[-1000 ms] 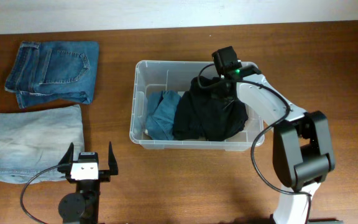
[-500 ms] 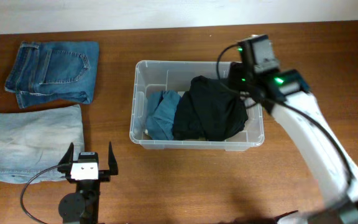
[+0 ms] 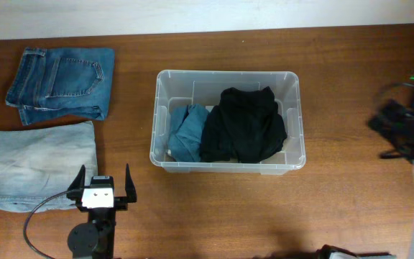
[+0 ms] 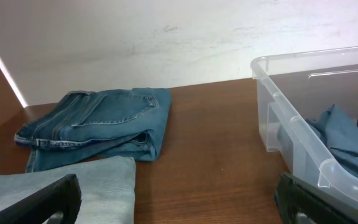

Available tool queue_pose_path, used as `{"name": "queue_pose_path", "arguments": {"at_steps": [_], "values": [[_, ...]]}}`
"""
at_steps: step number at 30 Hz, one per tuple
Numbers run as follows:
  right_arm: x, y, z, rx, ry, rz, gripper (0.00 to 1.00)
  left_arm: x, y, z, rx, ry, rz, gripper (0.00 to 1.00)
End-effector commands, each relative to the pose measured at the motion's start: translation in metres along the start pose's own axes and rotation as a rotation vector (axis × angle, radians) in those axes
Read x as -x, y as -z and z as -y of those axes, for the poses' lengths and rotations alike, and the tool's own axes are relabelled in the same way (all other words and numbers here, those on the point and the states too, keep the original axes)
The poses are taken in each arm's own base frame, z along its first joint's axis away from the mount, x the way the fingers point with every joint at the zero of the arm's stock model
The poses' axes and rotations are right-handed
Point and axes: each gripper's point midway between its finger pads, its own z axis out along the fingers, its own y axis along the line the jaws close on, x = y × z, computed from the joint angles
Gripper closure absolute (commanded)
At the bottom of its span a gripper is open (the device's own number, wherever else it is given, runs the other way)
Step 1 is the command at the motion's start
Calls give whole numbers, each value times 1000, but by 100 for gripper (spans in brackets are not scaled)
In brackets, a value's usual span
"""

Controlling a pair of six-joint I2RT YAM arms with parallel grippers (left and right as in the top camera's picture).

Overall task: Pack container
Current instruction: 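Open the right gripper and withdraw it to the right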

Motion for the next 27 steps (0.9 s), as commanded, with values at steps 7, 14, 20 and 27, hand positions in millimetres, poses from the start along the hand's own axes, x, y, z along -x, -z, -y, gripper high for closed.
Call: {"name": "queue_pose_path", "arguments": {"at_steps": [7,14,20,27], "values": [[-5,-37,82,-90,-416,-189,1,-1,0,0,0,-13,0,1],[-17,-50,95,-139,-453,-282,2,-1,0,0,0,-14,0,1],[-18,-51,95,-143,-450,-292,2,-1,0,1,0,-13,0,1],[-18,-51,95,-142,-451,-291,2,-1,0,1,0,-13,0,1]]}}
